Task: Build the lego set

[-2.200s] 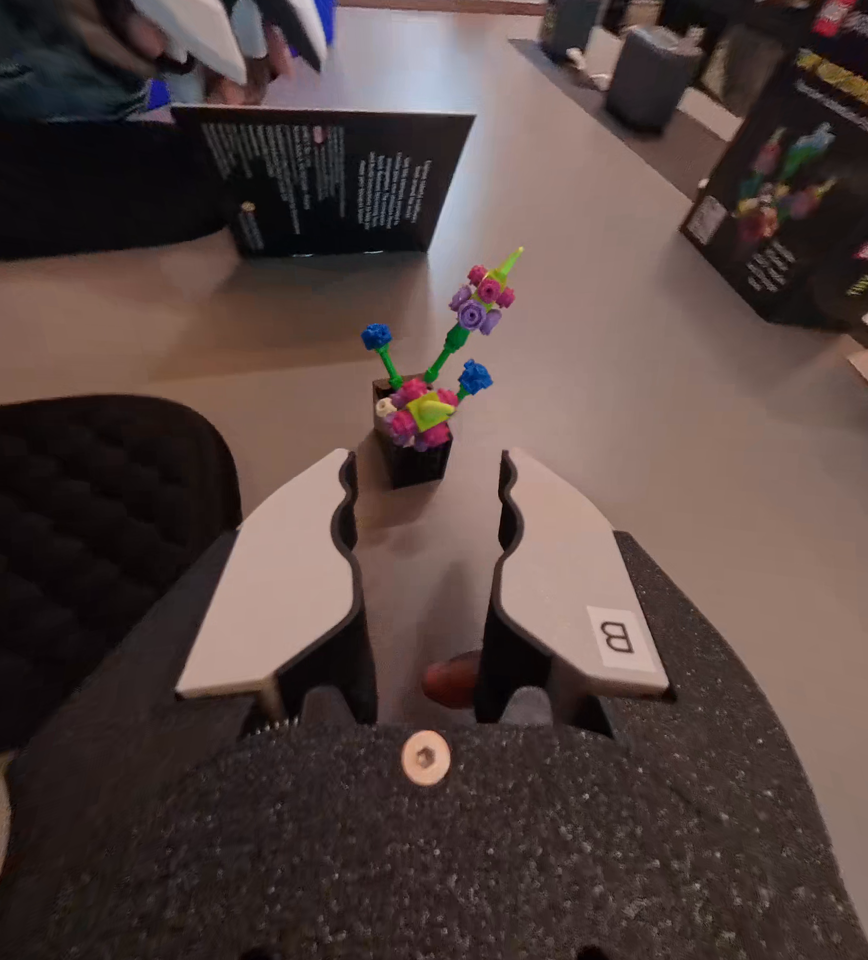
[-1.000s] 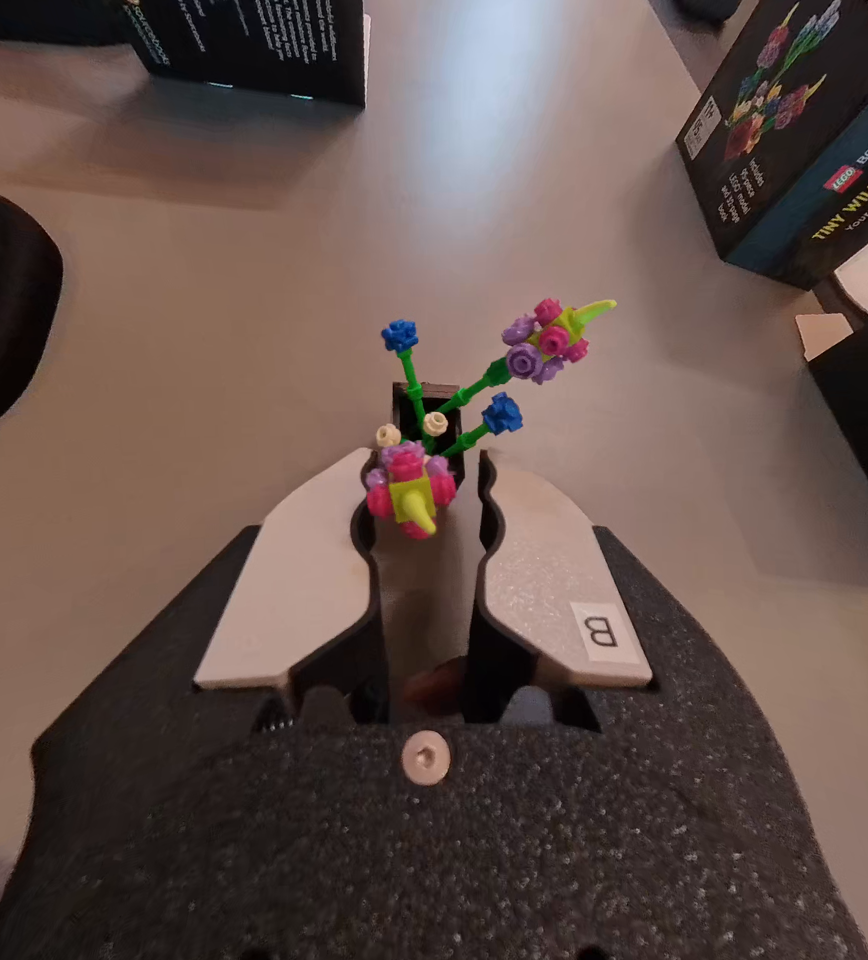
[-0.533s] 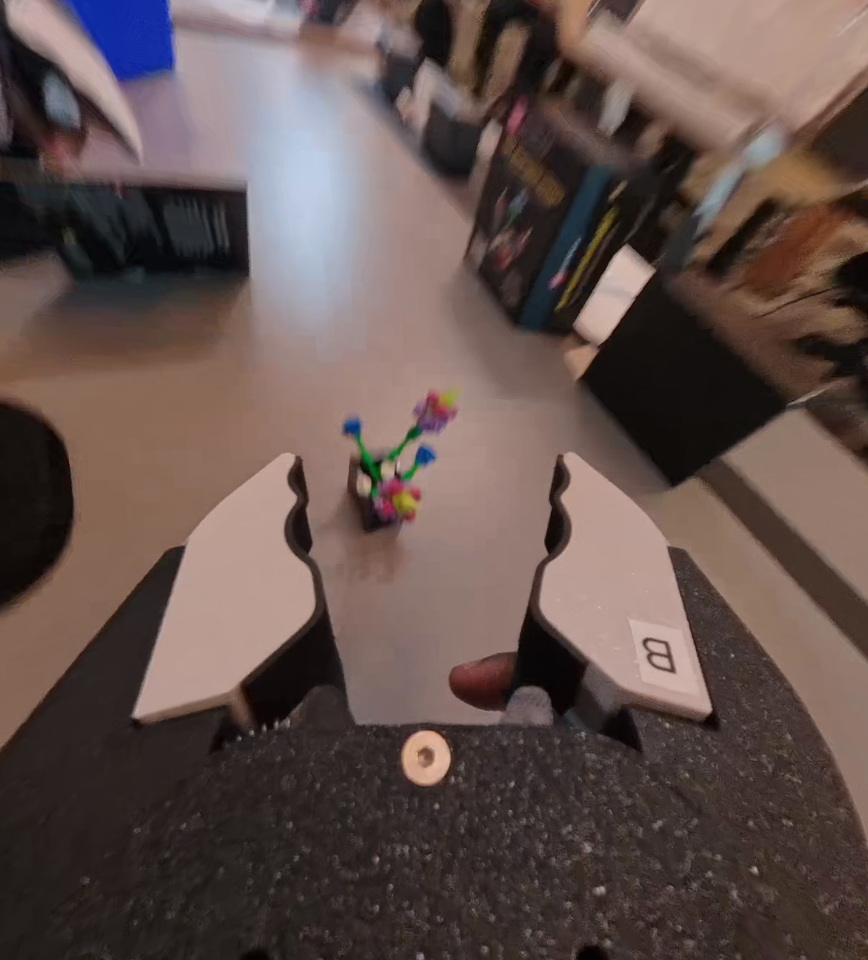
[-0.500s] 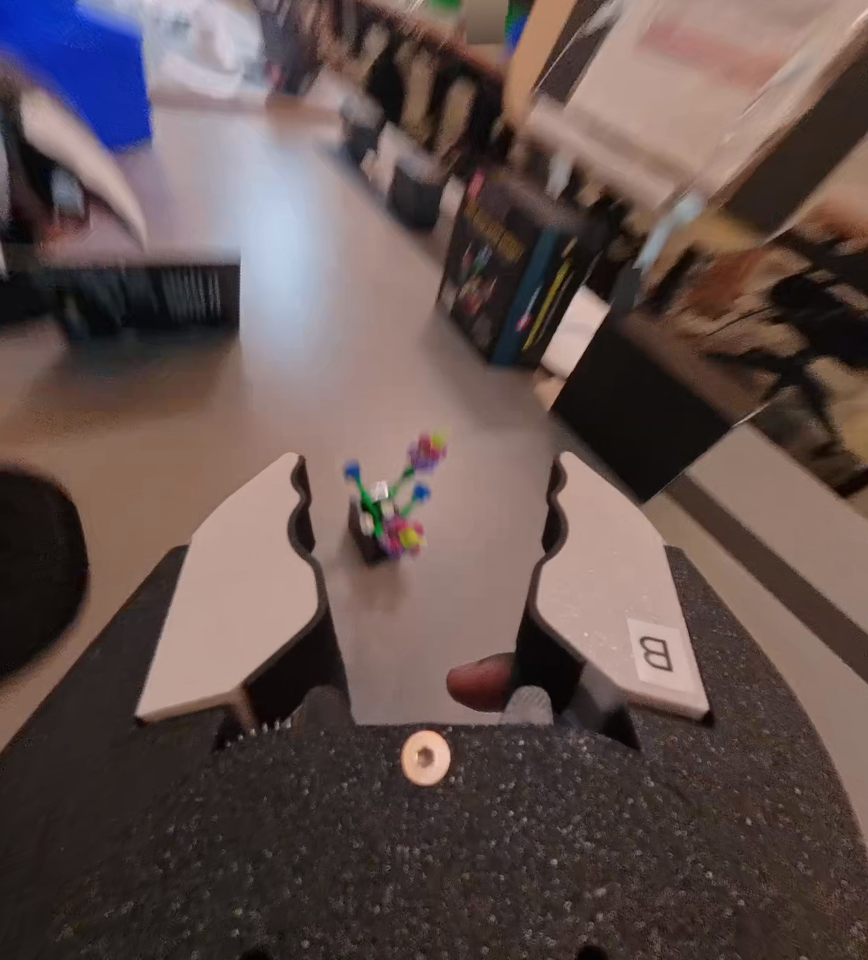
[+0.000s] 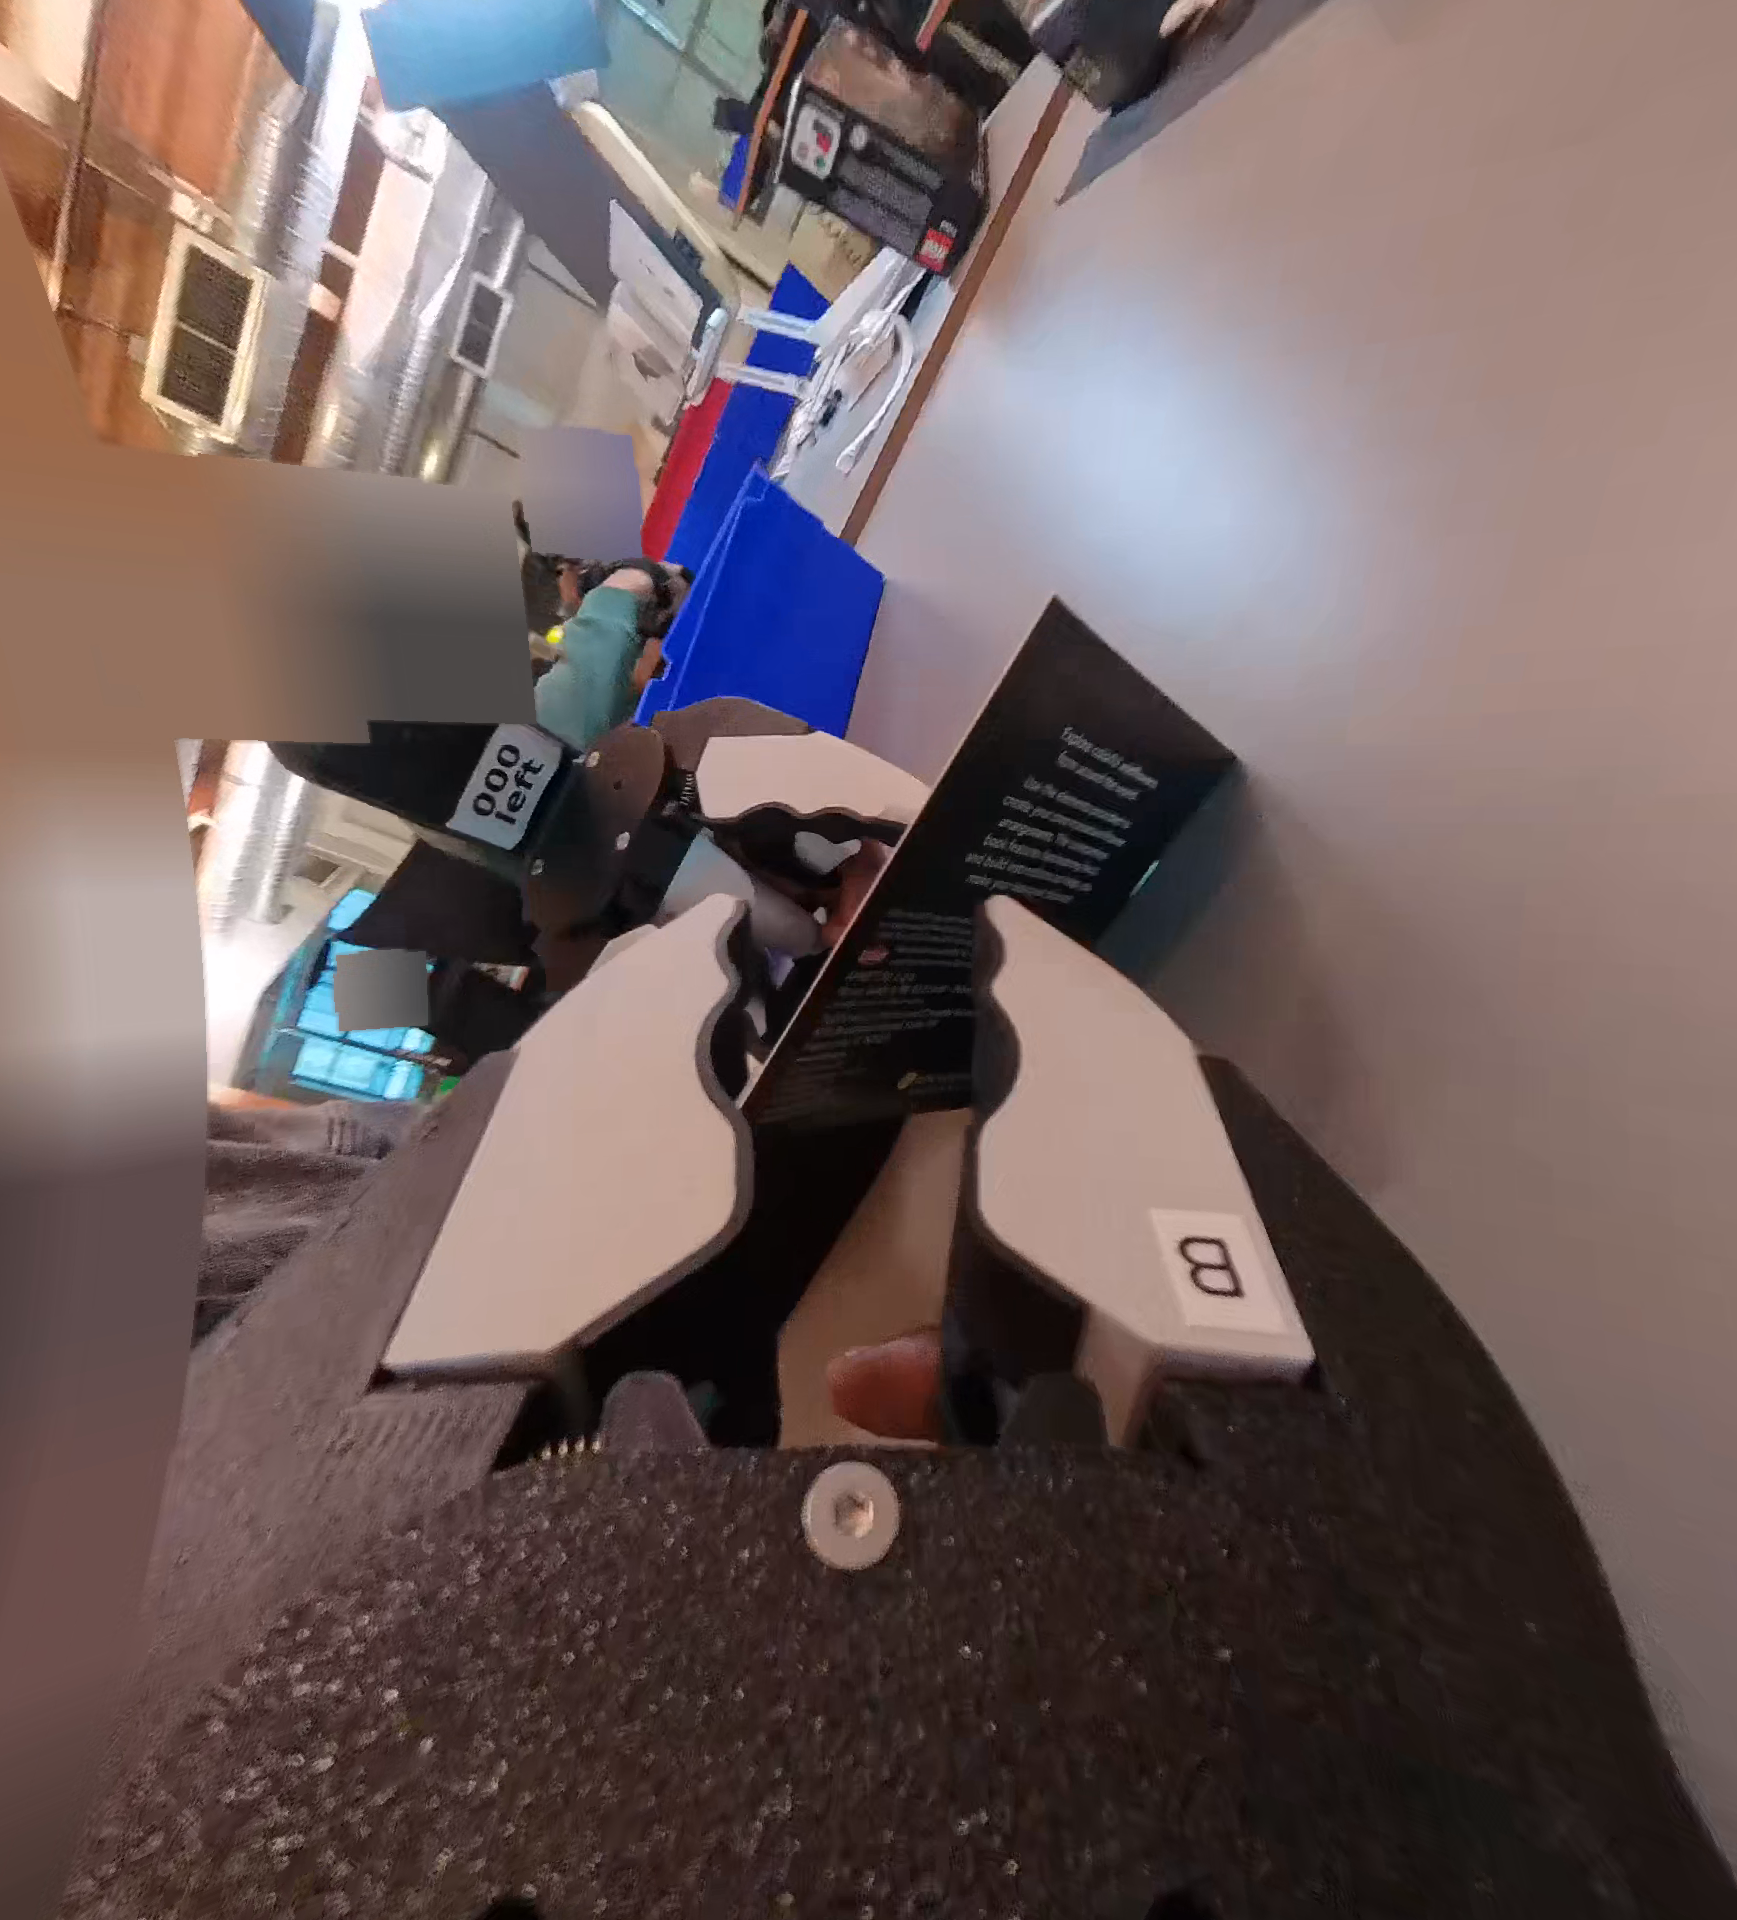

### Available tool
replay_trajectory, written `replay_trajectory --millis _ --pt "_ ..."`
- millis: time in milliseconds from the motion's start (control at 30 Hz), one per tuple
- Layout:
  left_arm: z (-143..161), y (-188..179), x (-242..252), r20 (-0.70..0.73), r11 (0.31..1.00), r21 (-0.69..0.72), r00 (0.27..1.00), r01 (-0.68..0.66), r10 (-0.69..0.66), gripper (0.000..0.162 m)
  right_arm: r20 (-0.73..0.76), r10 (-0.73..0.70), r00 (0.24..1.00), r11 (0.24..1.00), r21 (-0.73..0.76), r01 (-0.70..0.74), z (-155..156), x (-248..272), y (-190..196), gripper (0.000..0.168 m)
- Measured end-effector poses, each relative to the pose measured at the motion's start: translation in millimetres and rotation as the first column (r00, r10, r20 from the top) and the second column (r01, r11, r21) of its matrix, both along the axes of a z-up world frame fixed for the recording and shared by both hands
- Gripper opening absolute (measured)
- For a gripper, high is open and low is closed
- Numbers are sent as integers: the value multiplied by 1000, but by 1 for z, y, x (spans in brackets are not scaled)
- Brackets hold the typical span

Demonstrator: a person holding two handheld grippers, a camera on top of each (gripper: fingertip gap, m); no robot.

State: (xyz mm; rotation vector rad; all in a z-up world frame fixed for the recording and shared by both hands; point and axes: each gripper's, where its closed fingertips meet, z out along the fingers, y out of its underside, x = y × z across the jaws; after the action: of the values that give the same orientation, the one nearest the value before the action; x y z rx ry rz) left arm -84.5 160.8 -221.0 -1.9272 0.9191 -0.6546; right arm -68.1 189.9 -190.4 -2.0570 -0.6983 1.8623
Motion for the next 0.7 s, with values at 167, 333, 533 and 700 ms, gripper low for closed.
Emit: replay_trajectory --millis 167,333,533,700 --pt "0 0 2 4 1000 1 1000 6 -6 68 10 -21 1000 1000 22 20 -4 5 2 5" --pt "32 3 9 283 989 -104 950 -108 133 57 137 -101 985 985 154 80 3 46 2 0" --pt "13 18 36 282 967 -244 948 -77 147 42 233 -59 971 986 168 19 7 72 -19 6" --pt "1 8 54 302 917 -392 952 73 53 39 78 -48 996 999 0 49 10 68 -25 6"
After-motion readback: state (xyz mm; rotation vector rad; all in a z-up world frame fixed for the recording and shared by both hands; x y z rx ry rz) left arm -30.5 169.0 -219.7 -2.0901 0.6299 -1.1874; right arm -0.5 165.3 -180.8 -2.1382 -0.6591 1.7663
